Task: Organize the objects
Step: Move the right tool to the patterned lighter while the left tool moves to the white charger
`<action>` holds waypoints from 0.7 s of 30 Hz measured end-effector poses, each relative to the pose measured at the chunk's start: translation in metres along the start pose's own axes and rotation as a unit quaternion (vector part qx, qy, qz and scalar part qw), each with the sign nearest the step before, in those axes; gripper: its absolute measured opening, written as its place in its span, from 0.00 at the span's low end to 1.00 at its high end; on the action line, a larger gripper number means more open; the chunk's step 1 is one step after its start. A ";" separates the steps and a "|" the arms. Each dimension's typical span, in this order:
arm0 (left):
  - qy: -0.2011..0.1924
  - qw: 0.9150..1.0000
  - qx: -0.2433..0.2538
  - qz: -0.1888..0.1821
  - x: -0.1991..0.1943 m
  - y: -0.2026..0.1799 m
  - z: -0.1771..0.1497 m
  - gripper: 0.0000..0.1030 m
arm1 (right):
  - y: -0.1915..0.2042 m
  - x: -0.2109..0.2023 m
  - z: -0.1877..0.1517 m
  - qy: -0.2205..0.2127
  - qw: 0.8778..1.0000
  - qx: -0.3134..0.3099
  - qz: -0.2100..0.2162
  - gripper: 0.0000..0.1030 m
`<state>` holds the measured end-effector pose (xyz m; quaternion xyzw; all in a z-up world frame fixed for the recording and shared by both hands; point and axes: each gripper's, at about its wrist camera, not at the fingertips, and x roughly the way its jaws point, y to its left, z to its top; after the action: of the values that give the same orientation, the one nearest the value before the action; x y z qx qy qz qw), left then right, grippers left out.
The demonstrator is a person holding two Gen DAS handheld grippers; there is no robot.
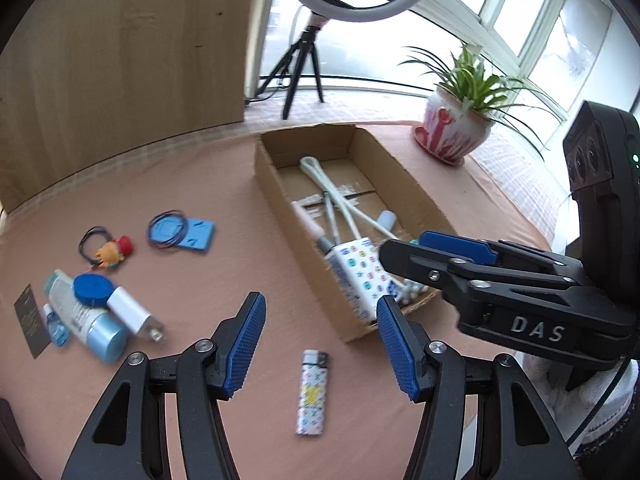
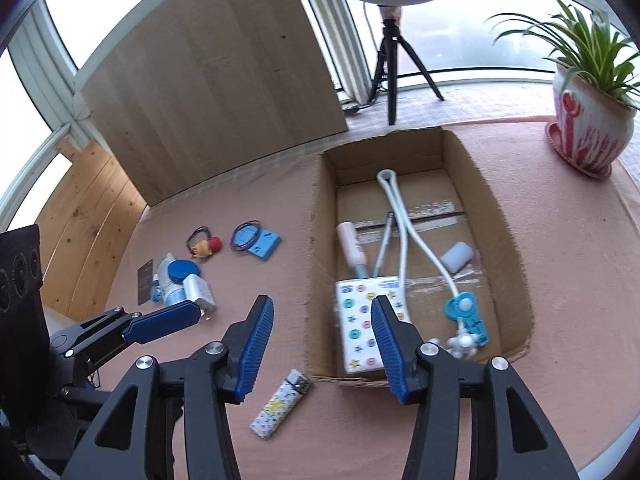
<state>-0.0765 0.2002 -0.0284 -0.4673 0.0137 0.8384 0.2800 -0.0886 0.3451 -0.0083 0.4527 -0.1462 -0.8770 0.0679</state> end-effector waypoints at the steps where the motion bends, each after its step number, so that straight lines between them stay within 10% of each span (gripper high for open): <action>1: 0.000 1.000 -0.005 0.003 -0.002 0.006 -0.002 0.60 | 0.004 0.001 -0.002 0.002 1.000 -0.002 0.004 0.46; 21: 0.034 0.990 -0.122 0.062 0.008 0.149 -0.042 0.60 | 0.039 0.063 -0.092 0.128 0.992 -0.015 -0.008 0.46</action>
<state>-0.1192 0.0667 -0.0940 -0.5243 -0.0504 0.8334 0.1675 -0.0513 0.2739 -0.0949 0.5613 -0.1197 -0.8144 0.0861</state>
